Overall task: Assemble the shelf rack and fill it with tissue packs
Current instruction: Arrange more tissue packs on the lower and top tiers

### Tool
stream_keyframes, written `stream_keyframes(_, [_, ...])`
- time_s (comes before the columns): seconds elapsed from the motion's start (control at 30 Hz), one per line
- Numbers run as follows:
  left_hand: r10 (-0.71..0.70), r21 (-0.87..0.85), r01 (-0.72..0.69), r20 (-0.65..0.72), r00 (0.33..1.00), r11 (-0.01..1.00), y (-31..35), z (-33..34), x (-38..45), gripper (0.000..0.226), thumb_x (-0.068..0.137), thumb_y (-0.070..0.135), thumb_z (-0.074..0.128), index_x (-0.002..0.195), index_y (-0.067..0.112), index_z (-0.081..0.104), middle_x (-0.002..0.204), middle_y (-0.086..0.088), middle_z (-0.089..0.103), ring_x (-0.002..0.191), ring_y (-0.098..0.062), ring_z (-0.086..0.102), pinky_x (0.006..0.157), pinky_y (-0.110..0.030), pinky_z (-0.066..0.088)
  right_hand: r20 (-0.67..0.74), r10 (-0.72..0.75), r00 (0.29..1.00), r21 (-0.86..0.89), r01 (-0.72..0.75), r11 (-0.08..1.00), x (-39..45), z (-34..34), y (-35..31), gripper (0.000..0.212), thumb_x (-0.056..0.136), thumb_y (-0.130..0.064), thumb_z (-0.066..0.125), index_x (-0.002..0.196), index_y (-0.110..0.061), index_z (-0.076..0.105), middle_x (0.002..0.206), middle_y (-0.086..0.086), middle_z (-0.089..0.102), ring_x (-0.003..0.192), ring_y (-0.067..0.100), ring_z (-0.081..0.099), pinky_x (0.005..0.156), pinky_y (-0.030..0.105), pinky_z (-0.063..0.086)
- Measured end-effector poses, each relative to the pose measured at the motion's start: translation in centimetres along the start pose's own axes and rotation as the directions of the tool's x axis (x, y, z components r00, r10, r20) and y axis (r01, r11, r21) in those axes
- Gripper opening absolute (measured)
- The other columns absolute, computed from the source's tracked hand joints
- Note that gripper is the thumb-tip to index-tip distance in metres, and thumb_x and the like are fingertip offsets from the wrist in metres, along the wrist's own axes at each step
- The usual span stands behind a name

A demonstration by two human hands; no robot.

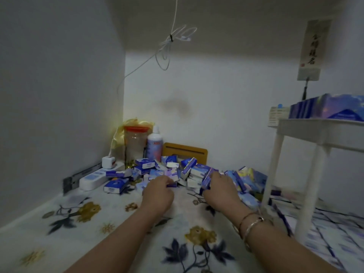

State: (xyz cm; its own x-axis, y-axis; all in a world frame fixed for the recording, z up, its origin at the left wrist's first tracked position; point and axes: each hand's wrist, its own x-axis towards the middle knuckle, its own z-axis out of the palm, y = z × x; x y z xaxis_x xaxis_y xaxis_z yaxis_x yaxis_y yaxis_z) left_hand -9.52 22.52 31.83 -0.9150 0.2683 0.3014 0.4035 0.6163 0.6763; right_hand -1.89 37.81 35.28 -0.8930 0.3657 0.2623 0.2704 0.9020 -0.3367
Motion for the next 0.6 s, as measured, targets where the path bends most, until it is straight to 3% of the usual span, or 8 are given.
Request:
stream_keyframes(0.07, [0.058,0.172,-0.069,0.068,0.996,0.983,-0.8,1.2,1.5,0.04,0.092,0.006,0.046,0.125,0.024,0.058,0.159,-0.007,0.018,0.146,-0.03,0.015,0.116,-0.045,0.021,-0.021,0.053,0.998,-0.007,-0.053,0.999,1.7,1.6,0.7,0.056,0.087,-0.024,0.054,0.135,-0.003,0.036,0.135,0.02,0.048,0.133,0.038,0.034,0.111,0.042,0.029])
stream_keyframes(0.13, [0.069,0.296,-0.107,0.135,0.988,0.949,-1.3,2.1,2.9,0.041,0.093,0.01,0.046,0.129,0.029,0.054,0.161,-0.003,-0.006,0.147,-0.032,-0.008,0.119,-0.049,0.007,-0.019,0.089,0.996,-0.015,-0.09,0.996,3.0,2.6,1.1,0.06,0.09,-0.022,0.053,0.142,-0.006,0.027,0.147,0.017,0.036,0.144,0.036,0.015,0.118,0.046,0.015])
stream_keyframes(0.2, [0.061,0.348,-0.115,0.164,0.985,0.93,-1.4,2.7,3.8,0.044,0.094,0.011,0.045,0.133,0.03,0.051,0.16,-0.003,-0.017,0.145,-0.033,-0.019,0.117,-0.052,-0.002,-0.025,0.103,0.994,-0.037,-0.104,0.994,3.8,3.1,1.5,0.063,0.092,-0.019,0.051,0.146,-0.006,0.02,0.155,0.014,0.023,0.147,0.034,-0.001,0.12,0.047,0.007])
stream_keyframes(0.27, [0.045,0.364,-0.109,0.181,0.982,0.925,-1.6,3.2,4.7,0.043,0.096,0.014,0.041,0.135,0.03,0.05,0.16,-0.004,-0.017,0.145,-0.033,-0.021,0.116,-0.054,-0.005,-0.056,0.104,0.993,-0.077,-0.108,0.991,4.5,3.4,1.8,0.064,0.092,-0.017,0.051,0.146,-0.005,0.018,0.156,0.015,0.02,0.147,0.033,-0.005,0.12,0.047,0.004])
stream_keyframes(0.37, [0.05,0.393,-0.109,0.157,0.986,0.913,-2.0,3.8,5.4,0.041,0.099,0.02,0.035,0.137,0.026,0.046,0.162,-0.002,-0.003,0.147,-0.029,-0.012,0.117,-0.054,-0.006,-0.103,0.074,0.992,-0.209,-0.094,0.973,5.1,4.2,2.1,0.066,0.094,-0.02,0.052,0.148,-0.006,0.016,0.154,0.015,0.023,0.147,0.033,-0.001,0.12,0.047,0.005])
stream_keyframes(0.5, [0.153,0.349,-0.127,-0.049,0.987,0.928,-2.3,4.1,4.6,0.03,0.097,0.021,0.041,0.122,0.023,0.058,0.152,0.003,0.033,0.148,-0.018,0.009,0.114,-0.046,-0.015,-0.159,-0.017,0.987,-0.375,-0.044,0.926,5.0,4.9,2.1,0.066,0.093,-0.021,0.053,0.147,-0.008,0.019,0.152,0.014,0.027,0.146,0.033,0.007,0.119,0.047,0.006])
stream_keyframes(0.57, [0.201,0.223,-0.161,-0.171,0.965,0.961,-2.2,3.7,3.8,0.014,0.093,0.018,0.049,0.1,0.022,0.06,0.123,0.004,0.056,0.133,-0.018,0.038,0.118,-0.045,-0.002,-0.178,-0.048,0.983,-0.407,-0.029,0.913,4.7,4.7,2.1,0.058,0.092,-0.019,0.052,0.143,-0.009,0.027,0.146,0.012,0.036,0.143,0.032,0.021,0.118,0.046,0.012])
stream_keyframes(0.6, [0.202,0.135,-0.175,-0.219,0.955,0.975,-2.0,3.3,3.2,0.007,0.09,0.015,0.053,0.09,0.021,0.056,0.104,0.005,0.06,0.114,-0.018,0.051,0.117,-0.044,0.016,-0.189,-0.065,0.98,-0.408,-0.019,0.913,4.4,4.5,2.1,0.051,0.092,-0.017,0.051,0.138,-0.01,0.033,0.14,0.011,0.043,0.137,0.03,0.032,0.115,0.044,0.02])
